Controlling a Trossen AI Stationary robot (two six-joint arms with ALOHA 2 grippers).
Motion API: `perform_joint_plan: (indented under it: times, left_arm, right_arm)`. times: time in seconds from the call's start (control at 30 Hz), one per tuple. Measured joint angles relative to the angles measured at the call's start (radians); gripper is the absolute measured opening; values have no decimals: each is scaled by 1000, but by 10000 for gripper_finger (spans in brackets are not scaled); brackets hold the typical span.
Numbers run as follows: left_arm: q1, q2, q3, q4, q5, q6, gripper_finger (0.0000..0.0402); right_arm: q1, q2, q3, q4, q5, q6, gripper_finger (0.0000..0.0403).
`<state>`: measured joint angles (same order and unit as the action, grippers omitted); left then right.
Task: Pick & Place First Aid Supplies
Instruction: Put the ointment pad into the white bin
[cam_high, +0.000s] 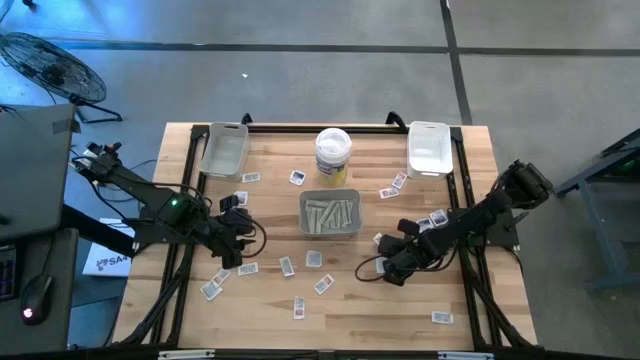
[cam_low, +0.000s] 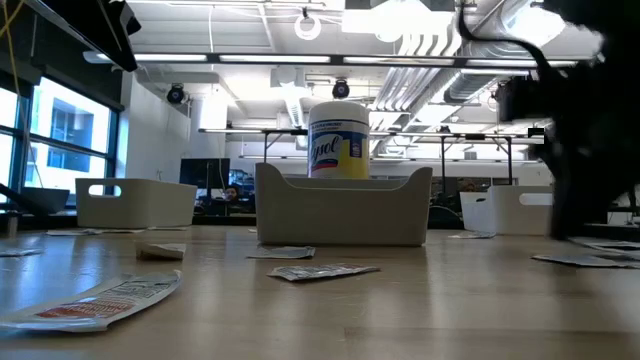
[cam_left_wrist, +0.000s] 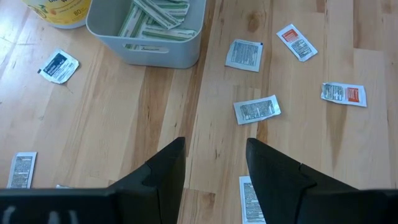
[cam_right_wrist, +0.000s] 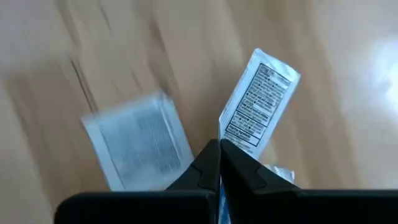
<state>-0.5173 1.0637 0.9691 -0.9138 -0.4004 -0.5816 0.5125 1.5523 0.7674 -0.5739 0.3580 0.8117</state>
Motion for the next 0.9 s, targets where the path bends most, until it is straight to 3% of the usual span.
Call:
perform_joint_plan:
  times: [0.17,0.33,0.57,0.73,0.9]
  left_arm:
    - [0,0,0,0,0,0,166]
    - [0,0,0,0,0,0,166]
    - [0,0,0,0,0,0,166]
    - [0,0,0,0,0,0,166]
    - [0,0,0,0,0,0,166]
  right_arm:
    - [-3,-1,148,-184,99,54,1]
    - [-45,-1,249,-430,55,186,1]
    - [-128,-40,274,-805,55,441,1]
    - [-270,-171,243,-923,128,475,1]
    - [-518,-332,210,-866,263,491,1]
